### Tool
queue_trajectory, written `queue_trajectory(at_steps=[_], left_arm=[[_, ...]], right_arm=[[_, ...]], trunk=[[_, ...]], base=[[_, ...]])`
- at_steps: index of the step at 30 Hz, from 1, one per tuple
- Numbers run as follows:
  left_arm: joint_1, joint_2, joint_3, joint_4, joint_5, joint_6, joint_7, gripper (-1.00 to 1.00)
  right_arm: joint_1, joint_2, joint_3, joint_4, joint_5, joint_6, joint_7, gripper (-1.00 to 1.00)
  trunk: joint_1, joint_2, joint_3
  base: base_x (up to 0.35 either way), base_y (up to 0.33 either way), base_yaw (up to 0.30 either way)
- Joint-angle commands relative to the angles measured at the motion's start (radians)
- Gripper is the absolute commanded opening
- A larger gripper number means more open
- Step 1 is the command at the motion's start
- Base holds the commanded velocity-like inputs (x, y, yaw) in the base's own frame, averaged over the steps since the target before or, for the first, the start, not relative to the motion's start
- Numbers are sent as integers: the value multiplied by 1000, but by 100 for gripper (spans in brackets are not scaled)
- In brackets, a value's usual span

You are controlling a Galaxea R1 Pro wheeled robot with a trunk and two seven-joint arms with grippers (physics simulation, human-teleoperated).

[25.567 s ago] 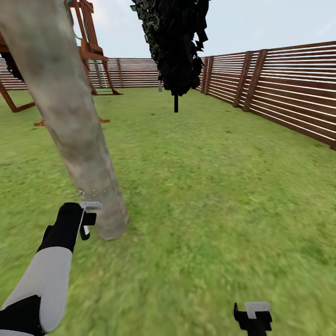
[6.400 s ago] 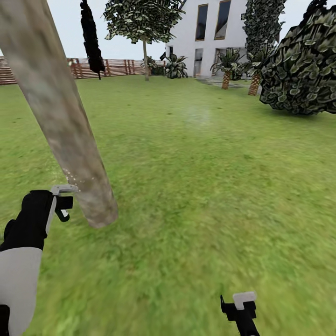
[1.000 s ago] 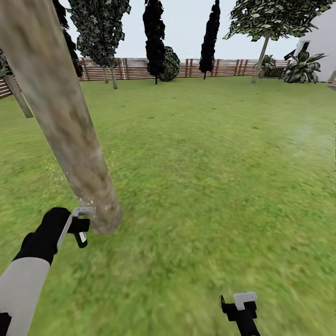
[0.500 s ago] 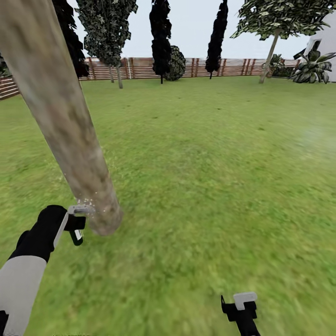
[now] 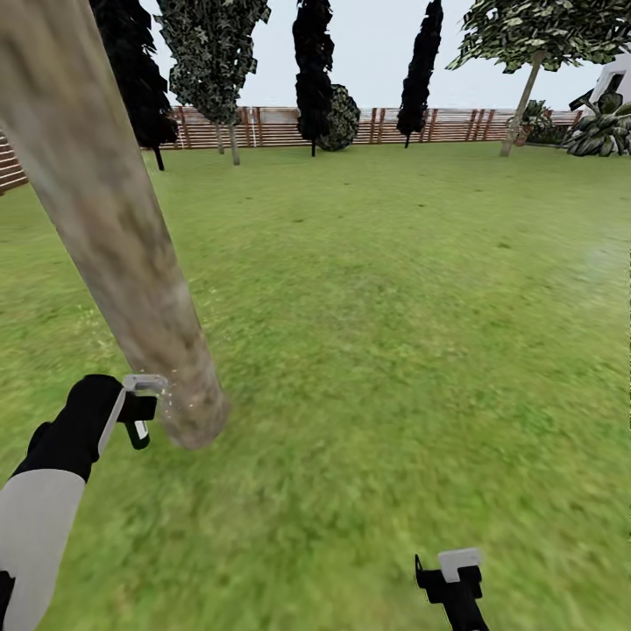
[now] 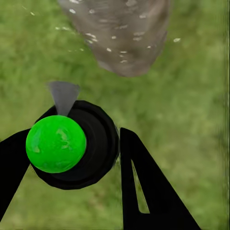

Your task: In the garden, pick up the pesticide atomizer on the floor and spray pesticide onto both trees until each tree trunk is fully covered.

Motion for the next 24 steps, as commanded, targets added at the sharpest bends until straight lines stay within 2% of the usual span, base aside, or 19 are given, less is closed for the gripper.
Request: queue_trajectory(at_steps=[1, 17, 24], left_arm=[[-1, 0, 2, -1, -11, 4, -10, -100], [-4, 5, 4, -3, -13, 4, -10, -100], [-4, 10, 8, -3, -13, 5, -10, -100]], right_arm=[[-1, 0, 5, 1, 10, 1, -10, 100], [-1, 0, 5, 1, 10, 1, -10, 100], [-1, 0, 5, 1, 10, 1, -10, 100]], trunk=[[0, 0, -1], [0, 0, -1], [0, 0, -1]], base=[[9, -272, 0], [0, -275, 1], [20, -275, 240]])
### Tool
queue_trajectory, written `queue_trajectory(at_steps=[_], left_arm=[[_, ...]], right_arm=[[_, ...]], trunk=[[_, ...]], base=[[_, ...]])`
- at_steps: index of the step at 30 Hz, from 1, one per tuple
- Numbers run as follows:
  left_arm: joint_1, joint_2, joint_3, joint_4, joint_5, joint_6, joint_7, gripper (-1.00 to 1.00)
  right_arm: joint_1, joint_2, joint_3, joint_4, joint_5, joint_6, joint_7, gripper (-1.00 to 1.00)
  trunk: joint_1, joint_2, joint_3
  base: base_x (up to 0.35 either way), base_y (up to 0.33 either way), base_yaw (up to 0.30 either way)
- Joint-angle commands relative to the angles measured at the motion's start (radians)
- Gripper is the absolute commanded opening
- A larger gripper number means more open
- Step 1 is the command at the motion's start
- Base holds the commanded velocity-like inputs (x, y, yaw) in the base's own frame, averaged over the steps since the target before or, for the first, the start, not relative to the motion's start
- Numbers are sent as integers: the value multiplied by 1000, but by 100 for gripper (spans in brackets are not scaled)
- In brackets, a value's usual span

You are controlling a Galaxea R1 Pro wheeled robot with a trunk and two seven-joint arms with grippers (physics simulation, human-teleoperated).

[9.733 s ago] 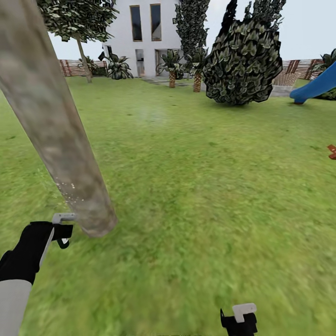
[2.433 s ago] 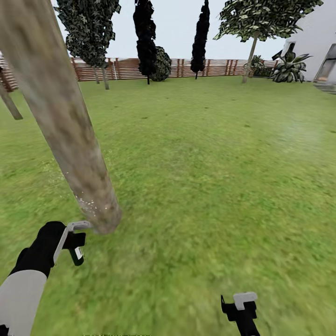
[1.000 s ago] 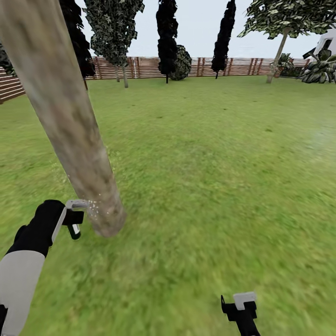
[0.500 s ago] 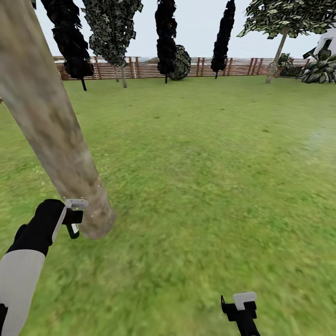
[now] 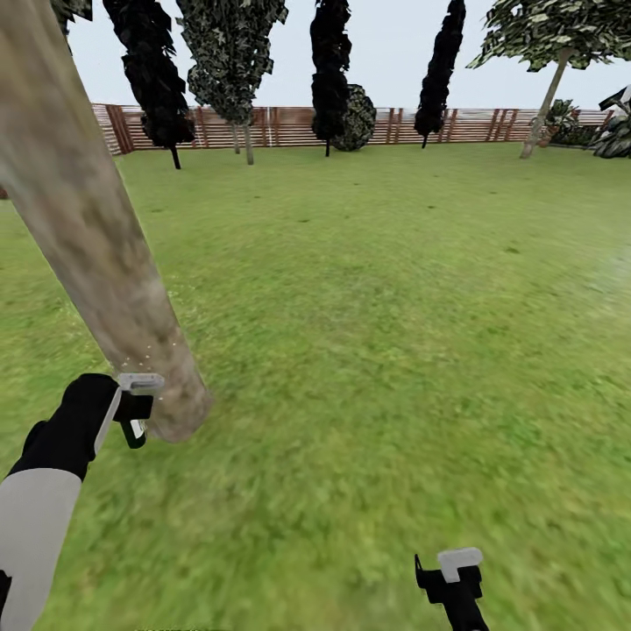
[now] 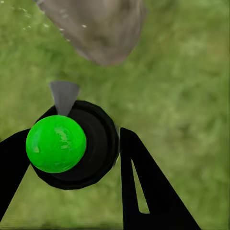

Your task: In the garden, pick up the pesticide atomizer on the floor and spray pesticide onto both trees until each tree trunk is fully covered.

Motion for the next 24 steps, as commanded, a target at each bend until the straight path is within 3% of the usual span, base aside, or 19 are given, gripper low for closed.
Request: queue_trajectory(at_steps=[1, 4, 13, 19, 21, 24], left_arm=[[-1, 1, 1, -1, -10, 4, -10, -100], [-1, 3, 2, -1, -10, 4, -10, -100], [1, 2, 3, -1, -9, 4, -10, -100], [4, 1, 4, 3, -9, 4, -10, -100], [9, 5, 4, 7, -10, 3, -9, -100], [18, 33, 5, 16, -9, 2, -9, -100]], right_arm=[[0, 0, 5, 0, 10, 1, -10, 100], [0, 0, 5, 0, 10, 1, -10, 100], [0, 0, 5, 0, 10, 1, -10, 100], [0, 0, 6, 0, 10, 1, -10, 100], [0, 0, 6, 0, 10, 1, -10, 100], [0, 0, 6, 0, 10, 1, -10, 100]], trunk=[[0, 0, -1], [0, 0, -1], [0, 0, -1], [0, 0, -1], [0, 0, -1], [0, 0, -1]], base=[[132, -264, 275], [191, -228, 221], [183, -212, 16], [14, -270, 251], [99, -271, 277], [124, -271, 278]])
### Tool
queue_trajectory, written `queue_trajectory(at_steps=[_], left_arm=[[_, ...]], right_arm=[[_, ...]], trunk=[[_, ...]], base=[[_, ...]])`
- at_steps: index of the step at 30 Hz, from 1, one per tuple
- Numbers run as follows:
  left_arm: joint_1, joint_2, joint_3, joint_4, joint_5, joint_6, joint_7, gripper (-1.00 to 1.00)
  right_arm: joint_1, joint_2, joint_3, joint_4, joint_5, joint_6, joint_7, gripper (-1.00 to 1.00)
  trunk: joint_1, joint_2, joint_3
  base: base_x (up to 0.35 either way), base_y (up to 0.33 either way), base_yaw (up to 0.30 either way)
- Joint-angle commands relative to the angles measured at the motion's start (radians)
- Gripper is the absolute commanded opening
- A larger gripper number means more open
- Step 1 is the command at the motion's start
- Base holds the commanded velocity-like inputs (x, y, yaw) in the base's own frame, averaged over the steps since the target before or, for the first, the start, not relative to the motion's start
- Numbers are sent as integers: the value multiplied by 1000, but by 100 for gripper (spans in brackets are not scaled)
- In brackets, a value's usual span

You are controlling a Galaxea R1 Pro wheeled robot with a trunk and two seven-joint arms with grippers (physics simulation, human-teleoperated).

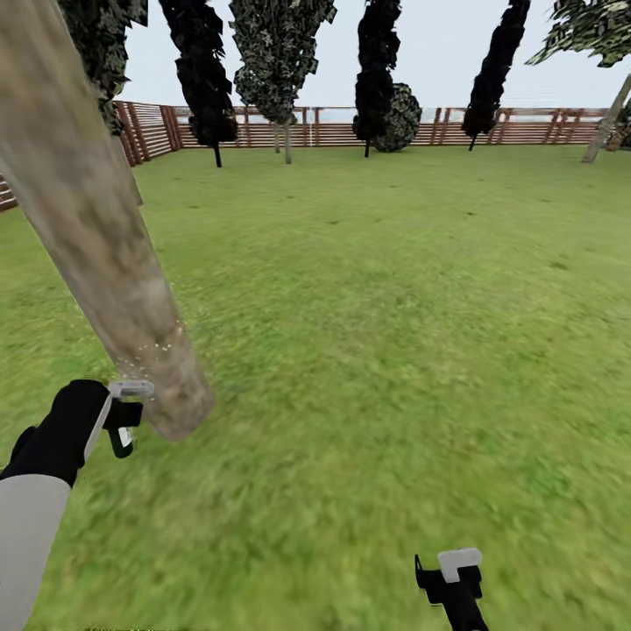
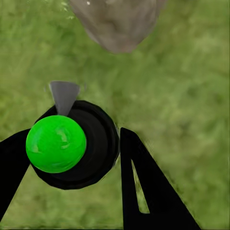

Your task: In the garden, pick up the pesticide atomizer on the floor and spray pesticide onto both trees until each tree trunk is fully covered.

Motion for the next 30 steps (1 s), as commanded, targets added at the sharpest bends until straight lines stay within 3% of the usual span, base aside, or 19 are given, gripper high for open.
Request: queue_trajectory(at_steps=[1, 15, 23, 30], left_arm=[[0, 10, 2, 1, -3, 4, -10, -100], [2, 8, 1, 9, 0, 3, -10, -100], [2, 13, 3, 10, -2, 2, -9, -100], [52, 12, 3, 10, -1, 0, -6, -100]], right_arm=[[0, 0, 5, 0, 10, 1, -10, 100], [0, 0, 4, 0, 10, 1, -10, 100], [0, 0, 5, 0, 10, 1, -10, 100], [0, 0, 5, 0, 10, 1, -10, 100]], trunk=[[0, 0, -1], [0, 0, -1], [0, 0, -1], [0, 0, -1]], base=[[141, -269, 278], [173, -245, 55], [82, -254, 263], [-28, -272, 193]])
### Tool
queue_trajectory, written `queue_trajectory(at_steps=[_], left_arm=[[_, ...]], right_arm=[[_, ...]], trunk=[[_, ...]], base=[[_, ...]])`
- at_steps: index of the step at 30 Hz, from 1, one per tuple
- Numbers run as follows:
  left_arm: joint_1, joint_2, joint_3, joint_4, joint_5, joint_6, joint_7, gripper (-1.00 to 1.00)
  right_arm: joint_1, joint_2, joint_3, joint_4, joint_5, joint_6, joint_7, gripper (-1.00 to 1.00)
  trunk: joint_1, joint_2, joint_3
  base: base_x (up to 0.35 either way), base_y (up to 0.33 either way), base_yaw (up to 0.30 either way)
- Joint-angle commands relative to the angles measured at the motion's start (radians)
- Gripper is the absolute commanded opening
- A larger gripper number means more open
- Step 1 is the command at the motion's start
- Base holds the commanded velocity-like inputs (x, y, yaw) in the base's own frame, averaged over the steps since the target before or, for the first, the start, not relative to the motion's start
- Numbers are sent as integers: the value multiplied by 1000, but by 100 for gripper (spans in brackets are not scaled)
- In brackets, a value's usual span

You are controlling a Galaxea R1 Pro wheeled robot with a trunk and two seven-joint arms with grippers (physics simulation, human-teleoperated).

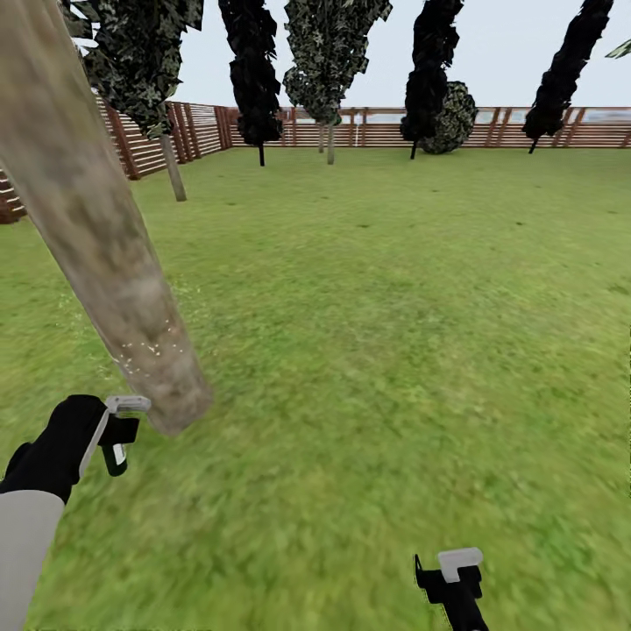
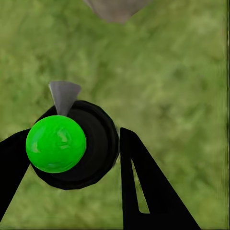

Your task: In the garden, pick up the pesticide atomizer on the floor and spray pesticide onto both trees until each tree trunk is fully covered.

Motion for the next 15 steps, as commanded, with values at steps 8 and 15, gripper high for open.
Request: queue_trajectory(at_steps=[8, 15], left_arm=[[30, 6, 107, 88, -15, -13, -9, -100], [36, 3, 135, 101, -16, -15, 58, -100]], right_arm=[[-1, -13, 5, 1, 10, 1, -10, 100], [-1, -12, 5, 1, 10, 1, -10, 100]], trunk=[[0, 0, -1], [0, 0, -1]], base=[[162, -237, 2], [267, -170, 54]])
